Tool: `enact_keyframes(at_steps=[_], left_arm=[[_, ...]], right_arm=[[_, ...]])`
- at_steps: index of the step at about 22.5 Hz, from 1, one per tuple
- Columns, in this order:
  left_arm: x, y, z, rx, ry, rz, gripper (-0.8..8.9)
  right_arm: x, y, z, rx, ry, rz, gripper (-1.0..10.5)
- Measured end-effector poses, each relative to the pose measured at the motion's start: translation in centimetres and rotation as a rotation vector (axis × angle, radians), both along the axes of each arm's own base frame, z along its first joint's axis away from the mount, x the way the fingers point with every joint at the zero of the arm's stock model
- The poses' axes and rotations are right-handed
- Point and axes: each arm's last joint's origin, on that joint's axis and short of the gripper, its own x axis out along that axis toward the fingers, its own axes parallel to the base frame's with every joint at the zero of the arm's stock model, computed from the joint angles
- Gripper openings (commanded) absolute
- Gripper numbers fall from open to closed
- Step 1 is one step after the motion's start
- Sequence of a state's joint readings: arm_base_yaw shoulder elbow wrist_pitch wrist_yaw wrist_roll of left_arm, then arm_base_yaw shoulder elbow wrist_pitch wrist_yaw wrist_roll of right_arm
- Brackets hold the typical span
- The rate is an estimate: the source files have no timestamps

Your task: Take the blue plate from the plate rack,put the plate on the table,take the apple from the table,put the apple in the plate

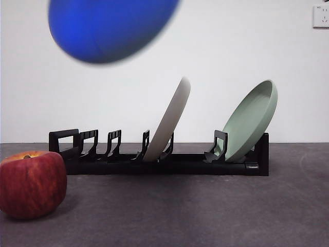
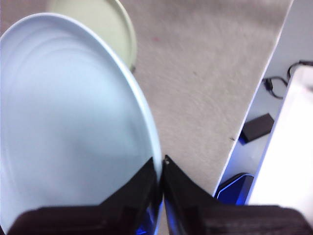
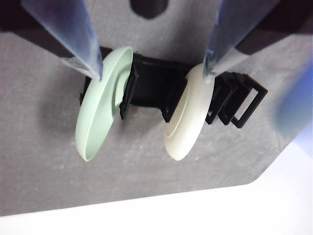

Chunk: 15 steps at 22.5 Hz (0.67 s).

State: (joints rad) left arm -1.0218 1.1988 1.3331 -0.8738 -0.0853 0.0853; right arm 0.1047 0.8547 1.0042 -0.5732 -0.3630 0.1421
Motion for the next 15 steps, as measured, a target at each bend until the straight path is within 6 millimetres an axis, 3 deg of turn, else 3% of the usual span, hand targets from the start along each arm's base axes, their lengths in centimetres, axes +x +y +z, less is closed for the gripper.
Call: enact_keyframes(at_steps=[7,11,15], left_arm=[[-1.7,-3.4,-5.5,0.100,0.044,-0.026,-0.08],[-1.7,-5.8,-7.7,0.179,0.031,-0.030,-0.08],[-0.9,-8.4,-11.2,0.282,0.058,-0.051,-0.08]], right_arm=[[-0.3,0.0,0.2,0.000,-0.004,-0.001,3.5],[-0.3,0.0,0.2,0.000,-0.005,-0.001,3.5],[-0.3,0.0,0.2,0.000,-0.005,-0.001,3.5]])
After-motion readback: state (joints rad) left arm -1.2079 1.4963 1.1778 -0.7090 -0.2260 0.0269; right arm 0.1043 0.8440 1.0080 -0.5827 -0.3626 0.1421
